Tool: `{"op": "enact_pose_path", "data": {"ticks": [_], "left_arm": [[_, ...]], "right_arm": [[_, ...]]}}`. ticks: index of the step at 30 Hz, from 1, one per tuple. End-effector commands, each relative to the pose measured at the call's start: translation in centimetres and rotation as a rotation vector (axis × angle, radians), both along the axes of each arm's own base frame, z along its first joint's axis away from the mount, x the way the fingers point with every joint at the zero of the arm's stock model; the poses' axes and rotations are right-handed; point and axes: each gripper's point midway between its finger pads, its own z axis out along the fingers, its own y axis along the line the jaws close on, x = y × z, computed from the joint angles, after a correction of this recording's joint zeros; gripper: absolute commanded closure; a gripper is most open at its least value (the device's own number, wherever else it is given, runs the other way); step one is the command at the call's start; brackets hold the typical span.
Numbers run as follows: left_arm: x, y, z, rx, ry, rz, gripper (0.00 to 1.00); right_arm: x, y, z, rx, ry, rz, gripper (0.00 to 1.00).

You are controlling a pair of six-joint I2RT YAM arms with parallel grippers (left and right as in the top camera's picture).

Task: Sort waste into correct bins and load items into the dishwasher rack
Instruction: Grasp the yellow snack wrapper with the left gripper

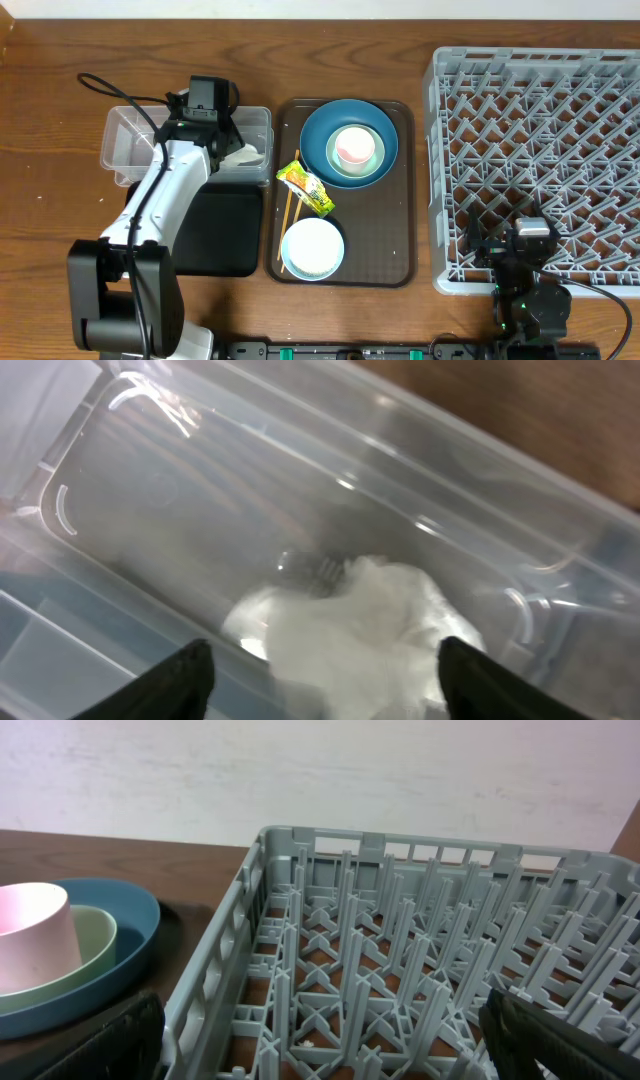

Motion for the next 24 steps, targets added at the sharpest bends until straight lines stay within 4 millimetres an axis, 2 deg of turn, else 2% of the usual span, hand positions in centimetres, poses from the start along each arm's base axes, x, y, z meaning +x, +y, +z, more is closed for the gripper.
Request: {"op": "enact_pose_path", "data": {"ticks": [1,6,10,14,17,19,24], "left_arm": [[0.2,-0.2,2.2,-0.024,-0.065,0.005,0.23],[-1.4,-2.0,6.8,-0.118,-0.146,-0.051,0.23],[-4.6,-5.0,8.4,-0.222,-0.112,-0.145,0.24],[-7.8,-7.1,7.4,-0.230,0.001,-0.181,0.26],[-9.0,-9.2,6.1,-0.254,0.050,-0.185,0.26],[-9.3,-11.0,5.1,-0.258,0.058,-0.226,0.25],[-8.5,-15.0,2.5,-0.282,0.028,-0.301,0.29]], "right_arm": [[0.0,-0.1,-0.1,-0.013,0.003,-0.003,0.01],[0.0,-0.1,-0.1,-0.013,0.003,-0.003,0.01],[0.0,-0.1,-0.1,-0.013,0.003,-0.003,0.01],[0.0,-0.1,-0.1,-0.013,0.004,-0.003,0.01],[0.0,-0.1,-0.1,-0.013,0.004,-0.003,0.01],[0.0,-0.1,-0.1,-0.013,0.004,-0.003,0.01],[0.0,-0.1,-0.1,-0.013,0.004,-0.003,0.01]]}}
